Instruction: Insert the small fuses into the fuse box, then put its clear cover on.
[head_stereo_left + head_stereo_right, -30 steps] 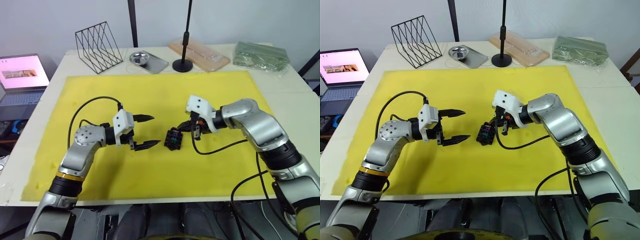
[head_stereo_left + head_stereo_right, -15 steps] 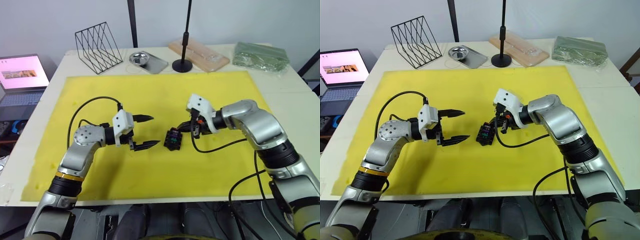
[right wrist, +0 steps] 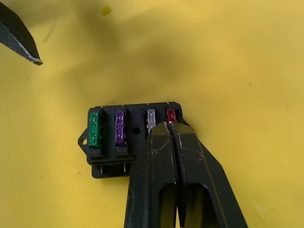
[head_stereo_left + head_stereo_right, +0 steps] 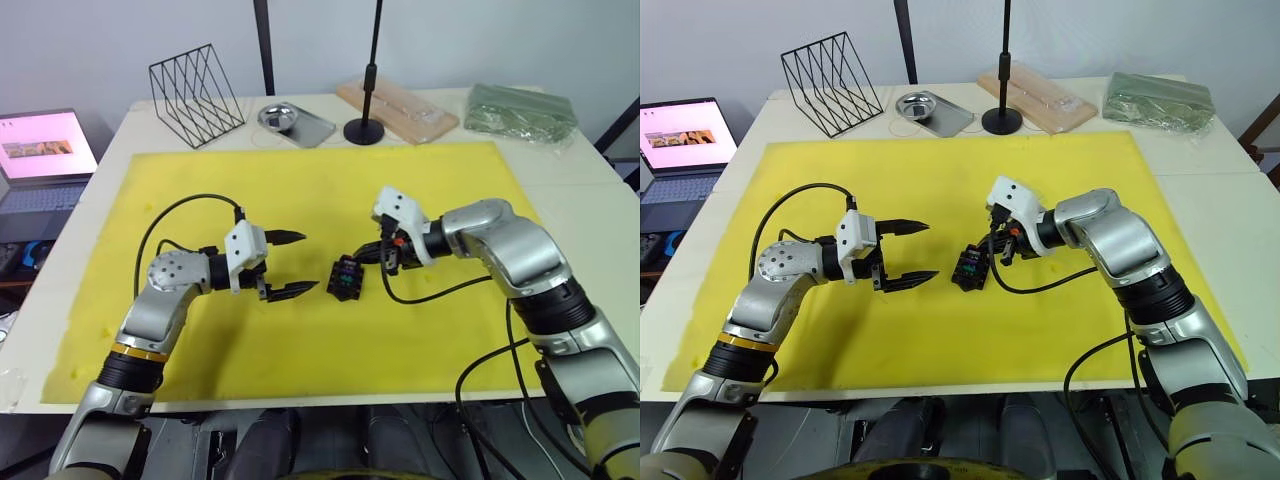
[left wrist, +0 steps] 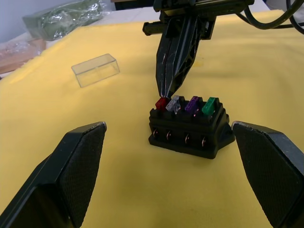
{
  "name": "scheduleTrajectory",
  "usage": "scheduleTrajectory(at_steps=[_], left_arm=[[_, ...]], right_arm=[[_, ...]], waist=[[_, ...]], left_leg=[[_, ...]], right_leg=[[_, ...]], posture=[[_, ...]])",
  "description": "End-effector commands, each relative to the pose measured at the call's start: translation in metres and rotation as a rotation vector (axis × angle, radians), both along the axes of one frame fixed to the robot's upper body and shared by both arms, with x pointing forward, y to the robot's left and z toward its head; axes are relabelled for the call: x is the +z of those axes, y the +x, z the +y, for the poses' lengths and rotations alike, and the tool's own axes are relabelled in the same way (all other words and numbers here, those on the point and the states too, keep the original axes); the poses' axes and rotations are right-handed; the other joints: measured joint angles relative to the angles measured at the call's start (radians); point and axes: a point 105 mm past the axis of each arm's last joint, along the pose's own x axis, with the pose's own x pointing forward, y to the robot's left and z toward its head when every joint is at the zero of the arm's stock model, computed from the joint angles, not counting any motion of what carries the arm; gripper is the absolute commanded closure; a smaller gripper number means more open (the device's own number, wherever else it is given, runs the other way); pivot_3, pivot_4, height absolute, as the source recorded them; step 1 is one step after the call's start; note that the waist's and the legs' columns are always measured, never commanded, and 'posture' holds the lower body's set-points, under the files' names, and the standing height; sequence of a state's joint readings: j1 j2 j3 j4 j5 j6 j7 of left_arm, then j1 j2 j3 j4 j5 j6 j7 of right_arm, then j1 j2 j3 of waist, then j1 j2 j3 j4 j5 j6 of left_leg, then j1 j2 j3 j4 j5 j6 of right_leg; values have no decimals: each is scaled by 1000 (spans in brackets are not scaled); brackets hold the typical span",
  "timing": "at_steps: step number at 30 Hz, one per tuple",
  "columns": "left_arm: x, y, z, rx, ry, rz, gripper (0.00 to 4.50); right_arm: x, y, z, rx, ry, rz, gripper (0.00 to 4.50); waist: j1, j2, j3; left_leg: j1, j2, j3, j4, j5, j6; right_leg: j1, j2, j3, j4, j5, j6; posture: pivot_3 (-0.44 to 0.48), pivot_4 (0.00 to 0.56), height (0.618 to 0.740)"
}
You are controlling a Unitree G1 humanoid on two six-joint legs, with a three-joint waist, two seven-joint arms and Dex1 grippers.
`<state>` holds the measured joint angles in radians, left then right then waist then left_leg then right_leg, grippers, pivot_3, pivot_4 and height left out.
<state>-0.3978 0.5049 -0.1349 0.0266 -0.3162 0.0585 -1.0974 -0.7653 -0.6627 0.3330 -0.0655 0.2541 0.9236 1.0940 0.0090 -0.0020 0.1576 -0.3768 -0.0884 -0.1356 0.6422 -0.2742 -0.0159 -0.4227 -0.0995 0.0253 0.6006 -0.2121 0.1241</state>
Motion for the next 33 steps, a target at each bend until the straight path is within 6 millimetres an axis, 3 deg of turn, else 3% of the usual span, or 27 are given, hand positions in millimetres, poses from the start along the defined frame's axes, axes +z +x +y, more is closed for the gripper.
scheduleTrajectory(at_steps=[1, 9, 16, 20, 24, 30, 33], left_arm=[[12, -1, 2, -4, -17, -50, 0], [20, -1, 12, -1, -21, -57, 0], [42, 2, 35, 33, -36, -75, 0], [47, 10, 64, 146, -28, -27, 0], [45, 20, 106, 329, -24, -29, 0], [30, 21, 153, 536, -41, -33, 0], [20, 21, 172, 644, -67, -33, 0]], right_arm=[[2, -7, 5, 52, 15, -8, 4472], [44, -17, 7, 70, 104, -117, 4472], [69, -18, -20, -12, 105, -349, 4472], [78, -12, -55, -184, 137, -469, 3567], [75, -8, -98, -390, 113, -567, 2135], [53, -19, -158, -592, 61, -668, 25], [38, -24, -175, -679, 80, -665, 25]], waist=[[0, 0, 0], [1, 0, 0], [3, 0, 0], [2, 0, 0], [3, 0, 0], [3, 0, 0], [3, 0, 0]], left_leg=[[0, 0, 0, 0, 0, 0], [-2, 0, 0, 0, 0, 0], [-3, 0, -1, 0, 0, 0], [-3, 0, 0, 0, 0, 0], [-3, 0, 0, 0, 0, 0], [-2, 0, 1, -1, 0, 0], [0, 0, 1, -1, 0, 0]], right_leg=[[0, 0, 0, 0, 0, 0], [-3, 0, 0, 0, 0, 0], [-2, 0, 0, 0, 0, 0], [-3, 0, 0, 0, 0, 0], [-3, 0, 0, 0, 0, 0], [-2, 0, 0, 0, 0, 0], [-1, 0, 1, 0, 0, 0]], posture=[[0, 150, 740], [0, 150, 740], [0, 150, 740], [0, 150, 740], [0, 150, 740], [0, 150, 740], [0, 150, 740]])
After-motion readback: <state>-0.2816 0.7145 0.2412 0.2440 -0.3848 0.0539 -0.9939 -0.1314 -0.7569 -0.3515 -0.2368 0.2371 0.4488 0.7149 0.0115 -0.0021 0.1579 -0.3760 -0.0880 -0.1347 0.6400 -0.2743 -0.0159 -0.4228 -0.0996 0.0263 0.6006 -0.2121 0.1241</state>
